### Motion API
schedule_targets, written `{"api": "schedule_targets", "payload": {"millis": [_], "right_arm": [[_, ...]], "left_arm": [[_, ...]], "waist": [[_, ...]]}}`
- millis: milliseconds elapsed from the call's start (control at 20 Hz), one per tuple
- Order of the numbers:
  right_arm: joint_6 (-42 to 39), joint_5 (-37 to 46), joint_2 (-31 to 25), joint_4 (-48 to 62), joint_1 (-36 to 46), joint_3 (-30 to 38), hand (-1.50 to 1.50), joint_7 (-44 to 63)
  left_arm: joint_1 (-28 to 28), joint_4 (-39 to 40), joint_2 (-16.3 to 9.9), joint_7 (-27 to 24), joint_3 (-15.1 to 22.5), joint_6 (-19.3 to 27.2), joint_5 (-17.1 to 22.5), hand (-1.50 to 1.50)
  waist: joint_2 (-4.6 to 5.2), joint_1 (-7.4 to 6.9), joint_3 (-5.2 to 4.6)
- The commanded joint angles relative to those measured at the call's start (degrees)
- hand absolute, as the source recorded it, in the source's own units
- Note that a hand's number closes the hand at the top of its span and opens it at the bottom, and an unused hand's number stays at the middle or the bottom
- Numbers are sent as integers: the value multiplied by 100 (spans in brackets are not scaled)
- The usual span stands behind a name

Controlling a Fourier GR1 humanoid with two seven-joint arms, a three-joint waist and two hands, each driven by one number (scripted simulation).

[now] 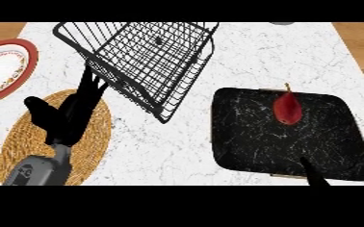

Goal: Pick the pear from the tray and place it in the tiered basket

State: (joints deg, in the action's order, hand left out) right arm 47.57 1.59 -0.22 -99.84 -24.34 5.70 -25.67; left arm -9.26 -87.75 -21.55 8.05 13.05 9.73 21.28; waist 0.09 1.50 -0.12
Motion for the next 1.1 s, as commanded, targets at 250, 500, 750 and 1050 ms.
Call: {"api": "schedule_targets", "payload": {"millis": [250,500,750,1050], "right_arm": [[784,2003,-81,-846,-1128,-947,-150,2611],[679,3052,19,-1130,-664,-1392,-150,4055],[6,4209,21,-1231,-581,-1145,-150,5650],[-1153,5574,21,-1401,448,-1044,-150,7780]], "left_arm": [[-193,281,178,93,223,-203,-29,0],[-201,224,392,128,474,-146,-161,0],[-280,279,328,77,383,-193,-201,0],[-100,64,470,233,494,-108,-187,0]], "waist": [[140,-243,-52],[160,-410,-41],[164,-390,-44],[89,-408,-23]]}}
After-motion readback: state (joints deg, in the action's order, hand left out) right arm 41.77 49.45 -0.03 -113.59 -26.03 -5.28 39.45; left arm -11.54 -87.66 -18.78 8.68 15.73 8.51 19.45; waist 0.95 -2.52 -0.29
